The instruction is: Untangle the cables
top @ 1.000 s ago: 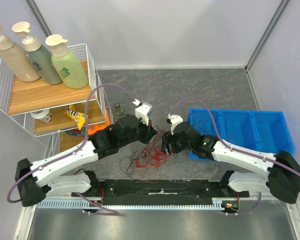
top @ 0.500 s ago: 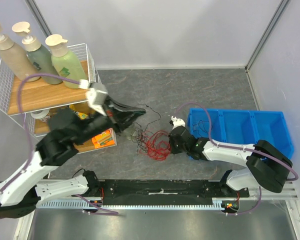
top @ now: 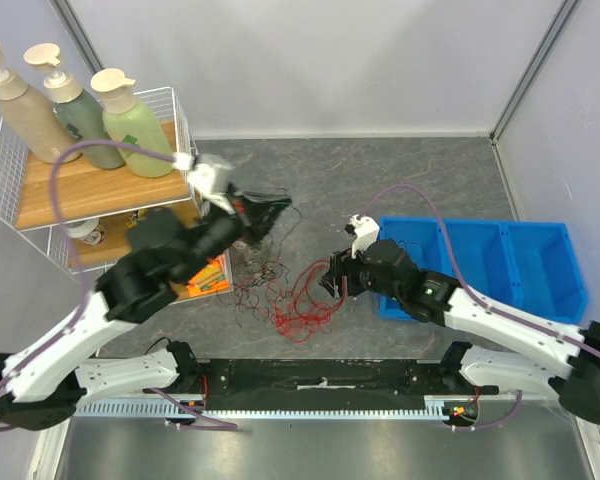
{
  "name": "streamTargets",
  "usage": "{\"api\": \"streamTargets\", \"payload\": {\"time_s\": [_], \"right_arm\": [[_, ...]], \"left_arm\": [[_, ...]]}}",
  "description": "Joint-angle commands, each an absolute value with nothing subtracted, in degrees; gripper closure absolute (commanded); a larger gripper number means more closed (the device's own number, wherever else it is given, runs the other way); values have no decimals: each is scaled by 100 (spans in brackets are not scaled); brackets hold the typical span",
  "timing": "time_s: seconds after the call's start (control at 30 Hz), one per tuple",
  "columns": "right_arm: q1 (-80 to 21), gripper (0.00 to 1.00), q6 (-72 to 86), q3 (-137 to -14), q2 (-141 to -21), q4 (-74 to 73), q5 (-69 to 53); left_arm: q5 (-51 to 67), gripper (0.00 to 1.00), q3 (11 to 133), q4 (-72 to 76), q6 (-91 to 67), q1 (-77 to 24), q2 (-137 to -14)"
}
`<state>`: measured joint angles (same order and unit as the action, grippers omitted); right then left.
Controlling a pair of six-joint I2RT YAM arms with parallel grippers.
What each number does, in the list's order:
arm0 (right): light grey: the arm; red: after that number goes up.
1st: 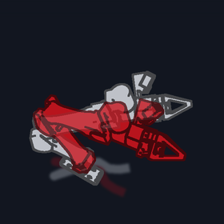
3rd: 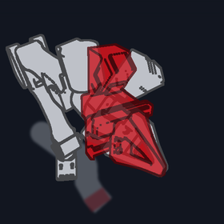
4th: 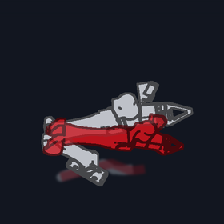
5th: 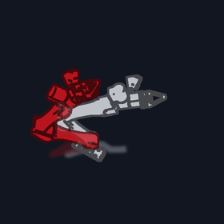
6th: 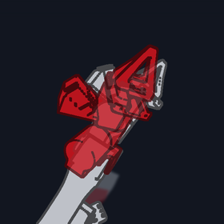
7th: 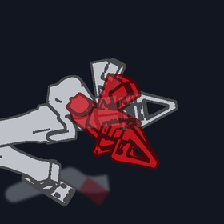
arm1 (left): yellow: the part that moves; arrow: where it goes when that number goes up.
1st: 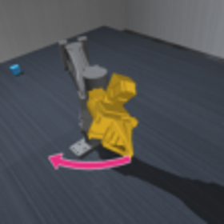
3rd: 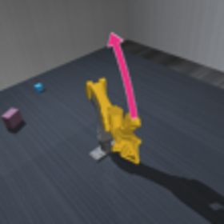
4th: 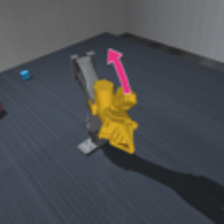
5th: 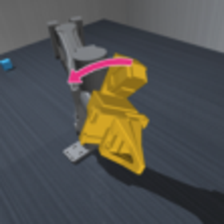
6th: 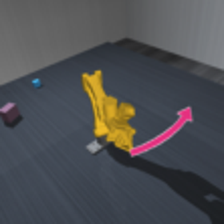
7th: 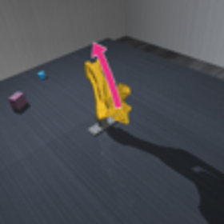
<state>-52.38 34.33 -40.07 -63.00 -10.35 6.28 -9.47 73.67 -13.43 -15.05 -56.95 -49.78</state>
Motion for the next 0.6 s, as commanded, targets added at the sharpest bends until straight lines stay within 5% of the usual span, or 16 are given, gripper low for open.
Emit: {"api": "streamTargets", "payload": {"time_s": [0.0,0.17,0.37,0.4,0.5,0.57], "right_arm": [[-5624,22,2971,-4193,-5486,-556,-174],[-5950,17,3461,-4166,-5667,956,-466],[-6126,29,4156,-3912,-6810,1644,551],[-6100,34,4253,-3850,-6959,1557,806],[-6082,74,4473,-3631,-7172,1249,1273],[-6073,86,4614,-3332,-7093,1178,1563]], "left_arm": [[-1450,98,7014,-1319,-1757,-5687,-5335],[-1231,98,7022,-1186,-1960,-5686,-5361],[-1143,99,7268,-1318,-2074,-5687,-5309],[-1099,98,7338,-1336,-2074,-5687,-5291],[-976,98,7575,-1345,-2022,-5678,-5238],[-958,98,7699,-1275,-1943,-5686,-5186]]}}
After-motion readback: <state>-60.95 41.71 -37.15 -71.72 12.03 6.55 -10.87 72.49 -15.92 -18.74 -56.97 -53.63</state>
